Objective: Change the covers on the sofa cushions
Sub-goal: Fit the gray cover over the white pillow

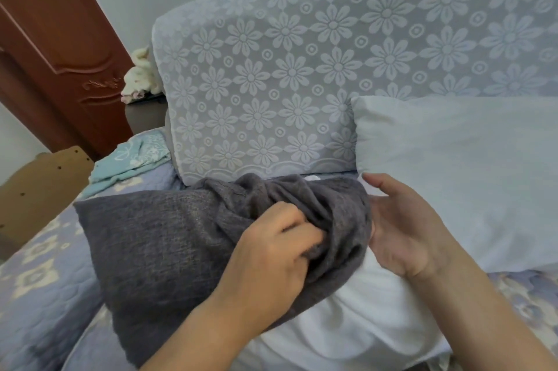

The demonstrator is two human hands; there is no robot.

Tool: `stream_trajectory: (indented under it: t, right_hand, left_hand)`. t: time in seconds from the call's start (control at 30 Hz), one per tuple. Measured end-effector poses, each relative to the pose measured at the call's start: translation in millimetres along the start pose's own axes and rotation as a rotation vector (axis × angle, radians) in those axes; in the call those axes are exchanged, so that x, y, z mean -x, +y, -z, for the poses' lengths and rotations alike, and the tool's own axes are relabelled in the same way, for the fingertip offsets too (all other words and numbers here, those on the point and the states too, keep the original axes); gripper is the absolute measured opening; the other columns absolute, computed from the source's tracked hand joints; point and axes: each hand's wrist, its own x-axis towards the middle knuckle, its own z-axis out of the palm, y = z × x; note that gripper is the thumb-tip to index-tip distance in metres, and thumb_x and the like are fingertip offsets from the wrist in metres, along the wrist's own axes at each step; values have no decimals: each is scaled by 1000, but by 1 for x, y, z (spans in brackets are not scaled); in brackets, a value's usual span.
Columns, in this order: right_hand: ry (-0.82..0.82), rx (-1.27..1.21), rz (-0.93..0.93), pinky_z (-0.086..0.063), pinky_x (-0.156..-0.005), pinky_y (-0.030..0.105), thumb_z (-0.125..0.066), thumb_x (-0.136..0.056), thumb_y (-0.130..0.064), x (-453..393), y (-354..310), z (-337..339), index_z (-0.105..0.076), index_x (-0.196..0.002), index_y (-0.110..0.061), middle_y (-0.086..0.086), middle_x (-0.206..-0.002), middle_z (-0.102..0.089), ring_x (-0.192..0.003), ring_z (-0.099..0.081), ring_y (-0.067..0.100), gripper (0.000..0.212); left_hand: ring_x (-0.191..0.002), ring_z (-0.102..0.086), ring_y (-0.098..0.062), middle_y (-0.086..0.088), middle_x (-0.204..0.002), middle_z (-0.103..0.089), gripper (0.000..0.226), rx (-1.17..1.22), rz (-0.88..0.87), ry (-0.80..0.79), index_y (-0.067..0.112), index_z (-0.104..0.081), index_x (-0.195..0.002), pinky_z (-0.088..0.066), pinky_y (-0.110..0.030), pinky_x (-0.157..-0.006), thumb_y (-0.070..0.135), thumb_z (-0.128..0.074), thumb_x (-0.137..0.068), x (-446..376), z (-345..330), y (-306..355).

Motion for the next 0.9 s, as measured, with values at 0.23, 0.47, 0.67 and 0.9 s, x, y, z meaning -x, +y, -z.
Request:
stream_trajectory:
  t: [0.23, 0.47, 0.67, 0.9]
  right_hand:
    - [-29, -55, -93, -33, -118, 47, -61, -89, -12, 9, -1, 0, -47, -144, 4, 21, -154, -41, -144, -39, 31, 59]
    - [139, -82, 153, -50, -105, 39, -56, -91, -4, -1, 5, -11, -53, -137, 8, 19, -133, -62, -114, -63, 27, 48]
    - [282, -254, 108, -60, -86, 45, -53, -90, 6, 7, -1, 6, -53, -137, 4, 19, -126, -64, -113, -65, 31, 48]
    - [245, -165, 194, -58, -68, 59, -43, -92, 8, 16, 13, -17, -70, -99, 16, 35, -100, -69, -86, -73, 43, 28]
  left_hand:
    - [-69, -52, -30, -11, -78, -53, 23, -190, -430, -177, 4, -66, -79, -53, -41, -80, -4, -52, -95, -16, 31, 14]
    - [-77, -56, -7, 9, -77, -59, 23, 42, 261, -104, 25, -71, -77, -43, -30, -71, 2, -72, -78, -68, 32, -41]
    - [-74, -57, -7, 9, -71, -62, 17, -35, 408, -114, 23, -68, -71, -45, -32, -67, 11, -75, -82, -80, 24, -62]
    - [-82, -61, -32, 4, -68, -52, 27, -139, 392, -270, 23, -47, -61, -40, -34, -63, 12, -64, -79, -120, -27, -59]
